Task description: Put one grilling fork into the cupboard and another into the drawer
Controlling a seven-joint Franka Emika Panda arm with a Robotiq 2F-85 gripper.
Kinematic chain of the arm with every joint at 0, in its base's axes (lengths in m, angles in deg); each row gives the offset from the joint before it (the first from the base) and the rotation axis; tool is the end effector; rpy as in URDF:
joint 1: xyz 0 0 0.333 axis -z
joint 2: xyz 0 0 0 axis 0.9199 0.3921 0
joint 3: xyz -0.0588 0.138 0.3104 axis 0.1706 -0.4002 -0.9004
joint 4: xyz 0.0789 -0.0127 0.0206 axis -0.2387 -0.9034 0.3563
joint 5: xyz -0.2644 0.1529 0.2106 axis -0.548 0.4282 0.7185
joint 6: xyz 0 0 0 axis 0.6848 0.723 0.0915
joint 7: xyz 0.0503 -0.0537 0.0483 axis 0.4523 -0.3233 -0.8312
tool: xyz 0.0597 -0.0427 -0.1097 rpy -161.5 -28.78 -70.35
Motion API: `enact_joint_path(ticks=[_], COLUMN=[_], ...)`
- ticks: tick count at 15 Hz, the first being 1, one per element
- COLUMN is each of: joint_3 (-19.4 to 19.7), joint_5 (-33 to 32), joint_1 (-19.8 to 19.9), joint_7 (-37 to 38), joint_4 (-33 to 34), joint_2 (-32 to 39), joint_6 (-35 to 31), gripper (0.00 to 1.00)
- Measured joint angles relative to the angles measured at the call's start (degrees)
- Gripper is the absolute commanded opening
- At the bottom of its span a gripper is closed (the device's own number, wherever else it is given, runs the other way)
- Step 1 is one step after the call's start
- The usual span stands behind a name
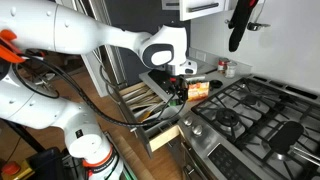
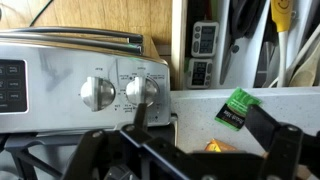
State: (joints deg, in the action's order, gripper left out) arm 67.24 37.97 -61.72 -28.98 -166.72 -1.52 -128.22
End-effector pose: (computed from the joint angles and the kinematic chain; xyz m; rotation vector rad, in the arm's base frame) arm 0.3545 -0.1165 0.4661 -3.0524 0.2028 -0.0850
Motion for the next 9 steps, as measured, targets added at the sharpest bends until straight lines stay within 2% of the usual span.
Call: enact_joint_path(ticks=[9], joint_3=[-0.3], joint_5=[0.1], joint_1=[-0.1], joint_7=[-0.3], joint_4=[0.1], joint_2=[0.0], joint_6=[-0.1], gripper=[1.00])
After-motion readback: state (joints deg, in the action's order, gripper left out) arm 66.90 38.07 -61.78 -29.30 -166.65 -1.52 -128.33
